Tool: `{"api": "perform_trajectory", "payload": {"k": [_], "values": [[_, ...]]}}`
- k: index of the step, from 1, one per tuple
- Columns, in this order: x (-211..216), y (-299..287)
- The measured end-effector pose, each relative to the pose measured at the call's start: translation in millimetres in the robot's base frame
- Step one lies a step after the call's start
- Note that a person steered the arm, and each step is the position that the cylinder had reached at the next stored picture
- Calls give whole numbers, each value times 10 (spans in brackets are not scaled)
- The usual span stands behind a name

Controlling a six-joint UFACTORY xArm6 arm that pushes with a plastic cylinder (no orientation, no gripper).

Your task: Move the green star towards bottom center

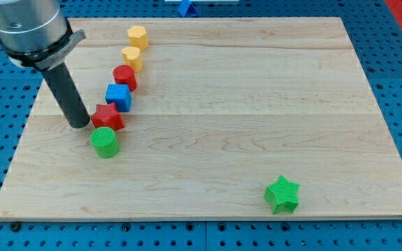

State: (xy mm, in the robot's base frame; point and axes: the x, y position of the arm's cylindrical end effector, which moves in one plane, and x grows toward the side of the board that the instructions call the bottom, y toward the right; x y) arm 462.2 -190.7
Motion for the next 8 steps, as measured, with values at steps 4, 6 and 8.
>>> {"api": "perform_trajectory", "payload": {"k": [4,6,8], "values": [[1274,-988],[1418,66],[1056,2010]]}}
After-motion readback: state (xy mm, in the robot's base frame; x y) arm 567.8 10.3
